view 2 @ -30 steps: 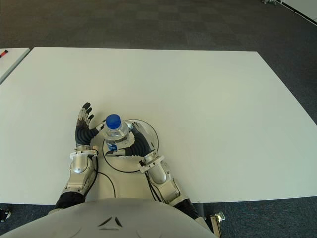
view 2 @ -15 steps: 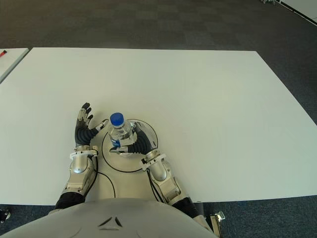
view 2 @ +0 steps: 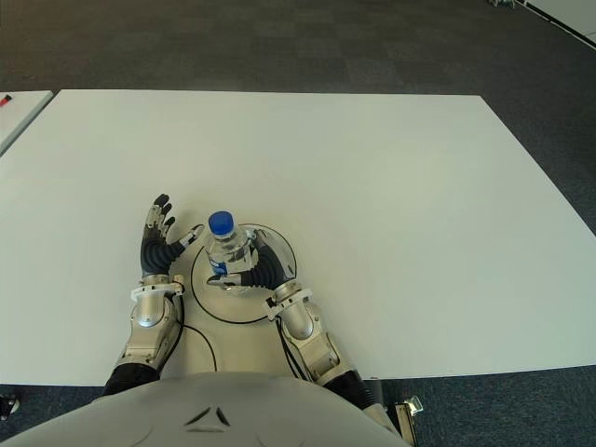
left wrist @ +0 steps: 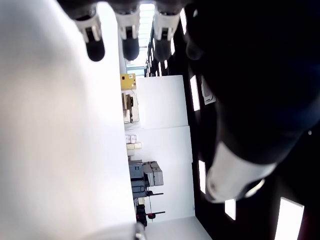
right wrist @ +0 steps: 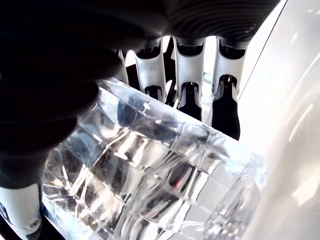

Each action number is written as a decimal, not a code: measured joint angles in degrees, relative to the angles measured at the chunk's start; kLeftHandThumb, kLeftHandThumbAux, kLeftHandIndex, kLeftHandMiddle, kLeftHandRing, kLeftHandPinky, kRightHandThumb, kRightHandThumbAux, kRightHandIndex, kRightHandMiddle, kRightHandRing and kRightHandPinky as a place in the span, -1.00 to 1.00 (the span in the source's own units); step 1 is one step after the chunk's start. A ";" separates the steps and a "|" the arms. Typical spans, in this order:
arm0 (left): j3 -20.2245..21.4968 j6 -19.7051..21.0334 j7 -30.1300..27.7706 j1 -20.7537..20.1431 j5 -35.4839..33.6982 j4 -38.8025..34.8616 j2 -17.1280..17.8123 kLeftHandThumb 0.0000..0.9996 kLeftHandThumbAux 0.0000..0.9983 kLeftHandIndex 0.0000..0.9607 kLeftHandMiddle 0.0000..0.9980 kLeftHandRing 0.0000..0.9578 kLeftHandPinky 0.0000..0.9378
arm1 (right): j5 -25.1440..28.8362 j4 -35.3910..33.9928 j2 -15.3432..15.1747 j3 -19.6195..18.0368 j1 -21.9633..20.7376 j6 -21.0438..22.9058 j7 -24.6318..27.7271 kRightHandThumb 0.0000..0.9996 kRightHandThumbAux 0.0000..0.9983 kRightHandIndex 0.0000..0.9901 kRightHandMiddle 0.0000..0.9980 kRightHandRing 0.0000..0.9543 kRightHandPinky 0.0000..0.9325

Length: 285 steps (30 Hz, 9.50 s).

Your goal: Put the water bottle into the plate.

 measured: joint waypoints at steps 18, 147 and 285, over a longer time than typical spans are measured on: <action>-0.02 -0.10 0.00 0.15 0.17 -0.08 0.00 -0.79 0.70 -0.94 -1.00 -1.00 -0.92 | -0.35 0.14 -0.18 0.00 -0.02 -0.14 -1.28 0.72 0.35 -0.16 0.08 0.91 0.89; 1.73 -2.27 0.52 -3.44 -3.14 4.57 -0.15 -0.81 0.72 -0.96 -1.00 -1.00 -0.98 | 7.49 -12.96 -1.37 -10.61 -2.34 -11.53 2.68 -0.87 -0.04 -1.00 -0.86 -0.87 -0.81; 4.53 -16.20 -2.66 -5.03 -5.69 7.44 -0.75 -0.63 0.60 -0.90 -0.87 -0.93 -0.84 | 26.00 35.47 5.00 -24.33 -17.52 -13.43 2.33 -0.56 0.68 -0.86 -0.88 -0.86 -0.69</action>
